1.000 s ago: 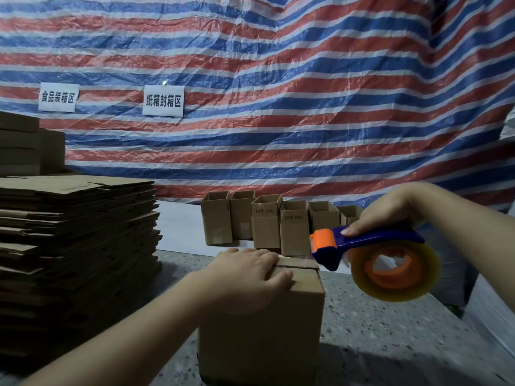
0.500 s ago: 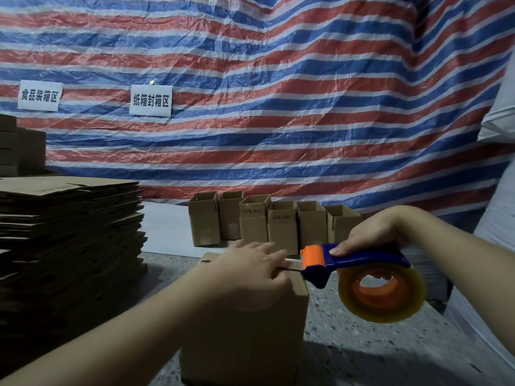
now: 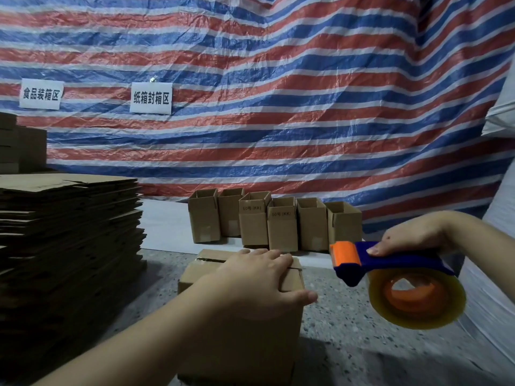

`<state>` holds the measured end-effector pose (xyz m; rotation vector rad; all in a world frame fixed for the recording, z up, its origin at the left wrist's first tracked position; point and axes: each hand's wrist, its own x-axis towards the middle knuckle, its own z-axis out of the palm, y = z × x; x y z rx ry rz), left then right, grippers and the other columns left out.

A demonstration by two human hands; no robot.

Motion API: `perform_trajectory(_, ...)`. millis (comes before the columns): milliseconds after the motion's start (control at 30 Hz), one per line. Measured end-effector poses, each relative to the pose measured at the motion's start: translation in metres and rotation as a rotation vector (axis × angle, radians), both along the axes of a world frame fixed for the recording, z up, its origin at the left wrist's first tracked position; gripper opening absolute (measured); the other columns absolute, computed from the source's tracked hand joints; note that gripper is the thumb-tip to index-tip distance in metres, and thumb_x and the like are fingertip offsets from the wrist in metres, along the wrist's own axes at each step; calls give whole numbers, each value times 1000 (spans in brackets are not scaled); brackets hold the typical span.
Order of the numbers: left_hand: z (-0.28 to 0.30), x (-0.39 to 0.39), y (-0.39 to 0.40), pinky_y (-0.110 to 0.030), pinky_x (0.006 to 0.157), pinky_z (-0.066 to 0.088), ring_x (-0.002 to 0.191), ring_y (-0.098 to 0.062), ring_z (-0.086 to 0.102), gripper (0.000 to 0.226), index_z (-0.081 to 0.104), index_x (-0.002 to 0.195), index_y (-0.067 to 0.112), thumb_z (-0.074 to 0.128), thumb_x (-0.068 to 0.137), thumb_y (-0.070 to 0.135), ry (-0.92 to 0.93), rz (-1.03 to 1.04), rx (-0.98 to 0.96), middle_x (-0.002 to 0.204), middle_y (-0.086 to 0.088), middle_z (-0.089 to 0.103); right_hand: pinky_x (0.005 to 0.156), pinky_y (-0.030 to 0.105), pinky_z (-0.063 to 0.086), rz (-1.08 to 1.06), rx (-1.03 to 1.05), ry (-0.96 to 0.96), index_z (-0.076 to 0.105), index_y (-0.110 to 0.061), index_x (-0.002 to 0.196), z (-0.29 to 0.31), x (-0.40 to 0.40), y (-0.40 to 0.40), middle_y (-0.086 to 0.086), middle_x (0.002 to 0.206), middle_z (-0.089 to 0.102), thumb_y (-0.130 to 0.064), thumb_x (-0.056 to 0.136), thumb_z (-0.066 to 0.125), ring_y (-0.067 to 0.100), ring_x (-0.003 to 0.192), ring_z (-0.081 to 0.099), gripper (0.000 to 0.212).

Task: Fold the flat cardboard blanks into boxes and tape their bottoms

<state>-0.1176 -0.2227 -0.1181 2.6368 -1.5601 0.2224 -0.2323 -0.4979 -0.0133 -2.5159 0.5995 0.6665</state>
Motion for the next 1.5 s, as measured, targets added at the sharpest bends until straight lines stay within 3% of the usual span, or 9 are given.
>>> perform_trajectory(200, -2, 1, -2, -43, 116, 20, 148, -21, 23, 95, -4, 152, 48, 9, 72, 96, 20, -9, -8, 163, 4, 22, 71, 23, 52, 64, -397, 54, 69, -20, 102, -4, 7, 32, -4, 94, 74, -84, 69, 59, 13, 80, 70, 73)
perform_trajectory(433, -3, 3, -3, -46, 110, 26, 143, -24, 32, 87, 12, 148, 53, 10, 72, 95, 23, -26, 20, 158, 1, 32, 62, 24, 50, 55, -568, 79, 61, -24, 91, -13, 29, 75, -1, 93, 70, -83, 71, 63, 15, 82, 69, 62)
perform_trajectory(567, -4, 4, -3, -48, 112, 25, 143, -25, 32, 90, 14, 149, 53, 7, 70, 97, 20, -27, 1, 158, 1, 32, 60, 25, 46, 93, -791, 132, 64, -22, 100, -51, 21, 77, -5, 87, 64, -71, 75, 71, 12, 76, 62, 55)
perform_trajectory(733, -5, 5, -4, -48, 110, 28, 141, -26, 35, 90, 16, 147, 53, 6, 69, 98, 11, -26, -3, 157, 1, 33, 57, 25, 43, -110, -653, -191, 59, -24, 82, -110, -7, 53, -7, 79, 65, -77, 76, 64, 9, 72, 62, 54)
perform_trajectory(900, -4, 4, -3, -49, 110, 28, 142, -25, 32, 93, 18, 148, 51, 4, 69, 97, 3, -56, -8, 160, 5, 26, 50, 27, 36, -217, -709, -304, 50, -24, 75, -159, -21, 55, -8, 72, 56, -80, 78, 60, 8, 65, 54, 56)
perform_trajectory(1133, -2, 2, -3, -48, 114, 24, 147, -21, 25, 97, 16, 150, 49, 2, 67, 97, -2, -51, 7, 162, 12, 22, 63, 28, 44, -281, -724, -516, 64, -29, 93, -192, -38, 61, -8, 94, 69, -82, 75, 56, 13, 84, 64, 57)
perform_trajectory(1233, -3, 3, -4, -48, 114, 23, 147, -21, 25, 96, 16, 149, 50, 3, 67, 97, 8, -52, 5, 162, 13, 22, 62, 26, 46, -297, -729, -536, 64, -29, 95, -196, -44, 64, -9, 91, 67, -80, 76, 58, 12, 82, 63, 55)
perform_trajectory(1367, -4, 4, -6, -49, 114, 22, 147, -21, 24, 100, 14, 149, 50, 1, 64, 99, 16, -46, 1, 162, 15, 21, 52, 25, 35, -328, -724, -494, 49, -29, 90, -199, -48, 71, -10, 84, 58, -81, 78, 57, 12, 78, 60, 54)
perform_trajectory(1500, -2, 3, -5, -50, 114, 22, 147, -21, 24, 98, 14, 150, 49, 2, 65, 98, 21, -46, 11, 162, 14, 21, 66, 27, 45, -323, -763, -473, 55, -29, 100, -198, -47, 72, -11, 94, 66, -87, 77, 48, 11, 88, 65, 62)
